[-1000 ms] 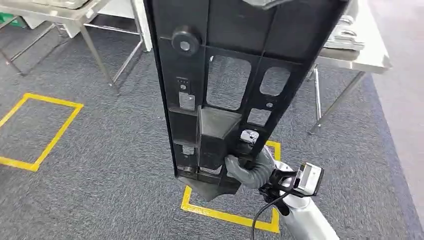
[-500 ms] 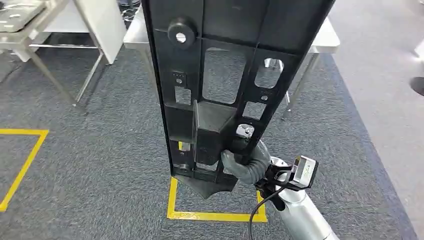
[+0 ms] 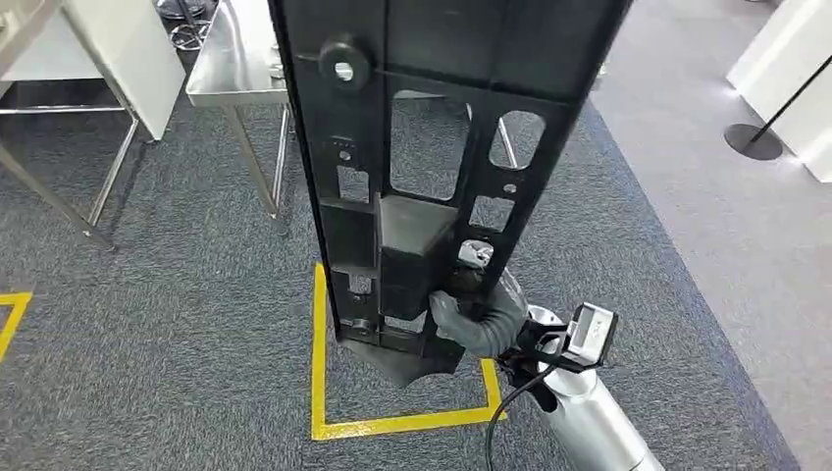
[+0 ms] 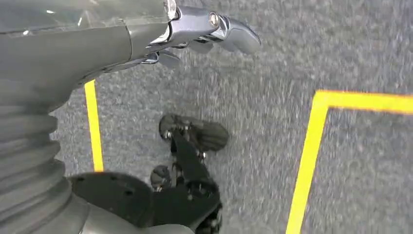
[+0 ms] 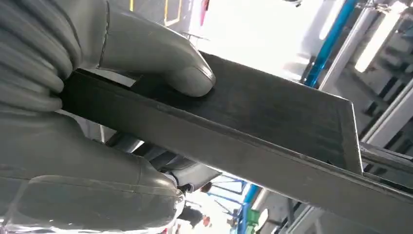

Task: Take the parts from the cabinet and place them on the table.

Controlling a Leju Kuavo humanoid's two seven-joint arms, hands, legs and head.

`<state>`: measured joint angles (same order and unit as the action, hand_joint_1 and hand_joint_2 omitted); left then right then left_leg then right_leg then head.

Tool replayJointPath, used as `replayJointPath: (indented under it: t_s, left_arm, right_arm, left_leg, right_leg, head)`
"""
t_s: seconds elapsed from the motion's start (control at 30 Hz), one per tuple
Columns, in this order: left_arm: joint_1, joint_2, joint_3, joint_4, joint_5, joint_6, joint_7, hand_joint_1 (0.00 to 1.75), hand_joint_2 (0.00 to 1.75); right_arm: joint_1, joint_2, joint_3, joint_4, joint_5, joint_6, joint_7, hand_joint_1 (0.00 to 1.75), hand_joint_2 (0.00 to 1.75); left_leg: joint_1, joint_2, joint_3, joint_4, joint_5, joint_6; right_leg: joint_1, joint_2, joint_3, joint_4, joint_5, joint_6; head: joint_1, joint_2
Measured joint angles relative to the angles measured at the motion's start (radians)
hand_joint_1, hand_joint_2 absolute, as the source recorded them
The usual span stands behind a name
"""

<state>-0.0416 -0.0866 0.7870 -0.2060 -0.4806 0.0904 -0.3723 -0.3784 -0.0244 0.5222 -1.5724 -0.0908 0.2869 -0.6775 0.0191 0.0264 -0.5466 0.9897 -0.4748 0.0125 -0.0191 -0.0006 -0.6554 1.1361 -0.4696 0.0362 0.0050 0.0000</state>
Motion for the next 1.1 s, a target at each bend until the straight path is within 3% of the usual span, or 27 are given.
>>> replayJointPath:
  t_s: [0.03, 0.07, 0.2, 0.23, 0.27, 0.3, 0.37, 0.4, 0.43, 0.47, 0.53, 0.57, 0.6, 0.7, 0.77, 0.83, 0.9, 0.93, 0.97, 1.0, 1.07, 1.1]
  left_arm:
    - [-0.001, 0.0, 0.0, 0.0, -0.001, -0.002, -0.002, 0.0, 1.75]
    - [0.0, 0.0, 0.0, 0.0, -0.003, -0.004, -0.003, 0.0, 1.75]
    - [-0.001, 0.0, 0.002, 0.0, -0.008, -0.005, -0.006, 0.0, 1.75]
    - [-0.001, 0.001, 0.002, 0.0, -0.009, -0.005, -0.006, 0.0, 1.75]
    - [-0.001, 0.002, 0.003, 0.0, -0.008, -0.005, -0.008, 0.0, 1.75]
    - [-0.001, 0.002, 0.003, 0.0, -0.008, -0.006, -0.008, 0.0, 1.75]
    - [0.003, 0.002, 0.004, 0.0, -0.009, -0.006, -0.009, 0.0, 1.75]
    - [0.005, 0.002, 0.005, 0.0, -0.009, -0.006, -0.009, 0.0, 1.75]
    - [0.006, 0.003, 0.006, 0.0, -0.009, -0.006, -0.01, 0.0, 1.75]
    - [0.007, 0.003, 0.007, 0.0, -0.009, -0.006, -0.011, 0.0, 1.75]
    - [0.007, 0.004, 0.009, 0.0, -0.009, -0.006, -0.012, 0.0, 1.75]
    - [0.01, 0.005, 0.01, 0.0, -0.01, -0.006, -0.013, 0.0, 1.75]
    - [0.007, 0.006, 0.01, 0.0, -0.011, -0.006, -0.014, 0.0, 1.75]
    - [0.004, 0.006, 0.01, 0.0, -0.013, -0.006, -0.015, 0.0, 1.75]
    - [0.005, 0.006, 0.01, 0.0, -0.013, -0.006, -0.015, 0.0, 1.75]
    - [0.004, 0.006, 0.01, 0.0, -0.014, -0.005, -0.015, 0.0, 1.75]
    - [0.004, 0.006, 0.01, 0.0, -0.017, -0.005, -0.015, 0.0, 1.75]
    - [0.004, 0.006, 0.01, 0.0, -0.019, -0.005, -0.015, 0.0, 1.75]
    - [0.007, 0.006, 0.01, 0.0, -0.021, -0.005, -0.014, 0.0, 1.75]
    - [0.008, 0.006, 0.01, 0.0, -0.023, -0.005, -0.014, 0.0, 1.75]
    - [0.007, 0.006, 0.01, 0.0, -0.027, -0.005, -0.014, 0.0, 1.75]
    - [0.005, 0.006, 0.01, 0.001, -0.028, -0.005, -0.013, 0.0, 1.75]
  right_arm:
    - [0.0, 0.0, 0.0, -0.001, 0.001, -0.003, 0.0, 1.75, 1.75]
    - [-0.001, 0.0, 0.0, -0.004, 0.003, -0.003, 0.0, 1.75, 1.75]
    - [0.002, 0.0, 0.0, -0.008, 0.009, -0.011, 0.0, 1.75, 1.75]
    - [0.003, 0.001, 0.0, -0.013, 0.011, -0.013, 0.0, 1.75, 1.75]
    - [0.002, 0.001, 0.0, -0.016, 0.012, -0.015, -0.001, 1.75, 1.75]
    - [0.001, 0.003, 0.0, -0.016, 0.012, -0.016, -0.001, 1.75, 1.75]
    - [0.006, 0.005, 0.001, -0.016, 0.013, -0.017, -0.002, 1.75, 1.75]
    - [0.011, 0.005, 0.001, -0.016, 0.013, -0.018, -0.002, 1.75, 1.75]
    - [0.015, 0.005, 0.001, -0.016, 0.013, -0.018, -0.002, 1.75, 1.75]
    - [0.016, 0.005, 0.001, -0.016, 0.013, -0.018, -0.002, 1.75, 1.75]
    - [0.015, 0.007, 0.002, -0.016, 0.013, -0.018, -0.002, 1.75, 1.75]
    - [0.016, 0.007, 0.002, -0.016, 0.013, -0.018, -0.002, 1.75, 1.75]
    - [0.014, 0.008, 0.002, -0.016, 0.013, -0.018, -0.002, 1.75, 1.75]
    - [0.016, 0.008, 0.002, -0.019, 0.014, -0.018, -0.002, 1.75, 1.75]
    - [0.015, 0.008, 0.002, -0.023, 0.015, -0.018, -0.002, 1.75, 1.75]
    - [0.013, 0.008, 0.001, -0.023, 0.018, -0.021, -0.002, 1.75, 1.75]
    - [0.02, 0.008, 0.0, -0.023, 0.031, -0.026, 0.005, 1.75, 1.75]
    - [0.023, 0.008, 0.001, -0.023, 0.037, -0.028, 0.006, 1.75, 1.75]
    - [0.024, 0.008, 0.001, -0.023, 0.046, -0.034, 0.008, 1.75, 1.75]
    - [0.025, 0.008, 0.0, -0.023, 0.053, -0.039, 0.01, 1.75, 1.75]
    - [0.025, 0.008, 0.0, -0.023, 0.061, -0.043, 0.011, 1.75, 1.75]
    - [0.028, 0.008, 0.0, -0.022, 0.066, -0.045, 0.011, 1.75, 1.75]
  left_leg:
    - [0.0, 0.001, 0.006, 0.0, -0.003, -0.004]
    - [-0.006, 0.001, 0.007, 0.001, -0.007, -0.011]
    - [-0.006, 0.01, 0.014, -0.003, -0.014, -0.034]
    - [-0.002, 0.004, 0.013, 0.004, -0.021, -0.041]
    - [-0.001, -0.006, -0.001, 0.041, -0.038, -0.043]
    - [-0.001, -0.012, -0.037, 0.111, -0.071, -0.045]
    - [-0.001, -0.017, -0.136, 0.286, -0.132, -0.048]
    - [-0.001, -0.017, -0.172, 0.338, -0.135, -0.049]
    - [-0.001, -0.017, -0.186, 0.338, -0.111, -0.048]
    - [-0.001, -0.017, -0.173, 0.288, -0.063, -0.046]
    - [-0.001, -0.019, -0.1, 0.102, 0.059, -0.036]
    - [-0.003, -0.024, -0.074, 0.056, 0.065, -0.028]
    - [-0.01, -0.024, -0.058, 0.031, 0.048, -0.023]
    - [-0.01, -0.023, -0.055, 0.018, 0.03, -0.002]
    - [-0.005, -0.024, -0.026, 0.005, 0.024, 0.008]
    - [-0.006, -0.022, -0.012, 0.003, 0.012, 0.016]
    - [-0.006, -0.023, 0.004, 0.003, -0.004, 0.016]
    - [-0.006, -0.024, 0.014, 0.003, -0.013, 0.015]
    - [-0.006, -0.027, 0.028, 0.003, -0.022, 0.012]
    - [-0.006, -0.033, 0.045, 0.003, -0.034, 0.008]
    - [-0.006, -0.036, 0.063, 0.0, -0.056, 0.002]
    - [-0.007, -0.041, 0.073, 0.006, -0.064, -0.004]
  right_leg:
    - [0.0, -0.007, 0.051, -0.093, 0.036, -0.005]
    - [0.008, -0.018, 0.075, -0.136, 0.02, -0.01]
    - [0.015, -0.008, 0.072, -0.139, 0.016, -0.032]
    - [0.004, -0.005, 0.084, -0.149, 0.02, -0.038]
    - [0.005, -0.004, 0.09, -0.153, 0.016, -0.045]
    - [0.005, -0.003, 0.094, -0.153, 0.013, -0.051]
    - [0.01, 0.002, 0.103, -0.153, 0.002, -0.056]
    - [0.011, 0.005, 0.109, -0.153, -0.003, -0.057]
    - [0.012, 0.01, 0.119, -0.153, -0.01, -0.056]
    - [0.013, 0.014, 0.131, -0.153, -0.019, -0.055]
    - [0.013, 0.019, 0.164, -0.153, -0.04, -0.05]
    - [0.013, 0.02, 0.171, -0.155, -0.049, -0.046]
    - [0.017, 0.025, 0.171, -0.151, -0.055, -0.038]
    - [0.016, 0.024, 0.176, -0.151, -0.05, -0.02]
    - [0.013, 0.016, 0.158, -0.101, -0.056, -0.011]
    - [0.012, 0.012, 0.061, 0.05, -0.101, -0.004]
    - [0.011, 0.012, -0.041, 0.176, -0.158, 0.003]
    - [0.01, 0.011, -0.063, 0.179, -0.152, 0.005]
    - [0.008, 0.011, -0.064, 0.143, -0.125, 0.004]
    - [0.007, 0.011, -0.047, 0.071, -0.073, 0.0]
    - [0.007, 0.019, -0.002, -0.106, 0.078, -0.011]
    - [0.014, 0.023, -0.007, -0.12, 0.074, -0.013]
  head:
    - [0.0, 0.0]
    - [0.0, 0.0]
    - [0.0, 0.0]
    - [-0.002, 0.0]
    - [-0.004, 0.0]
    - [-0.006, 0.0]
    - [-0.007, 0.0]
    - [-0.008, 0.0]
    - [-0.007, 0.0]
    - [-0.008, 0.0]
    - [-0.008, 0.0]
    - [-0.006, 0.0]
    - [-0.006, 0.0]
    - [-0.005, 0.0]
    - [-0.003, 0.0]
    - [0.001, 0.0]
    - [0.001, 0.0]
    - [0.001, 0.0]
    - [0.001, 0.0]
    - [0.001, 0.0]
    - [0.002, 0.0]
    - [-0.003, 0.0]
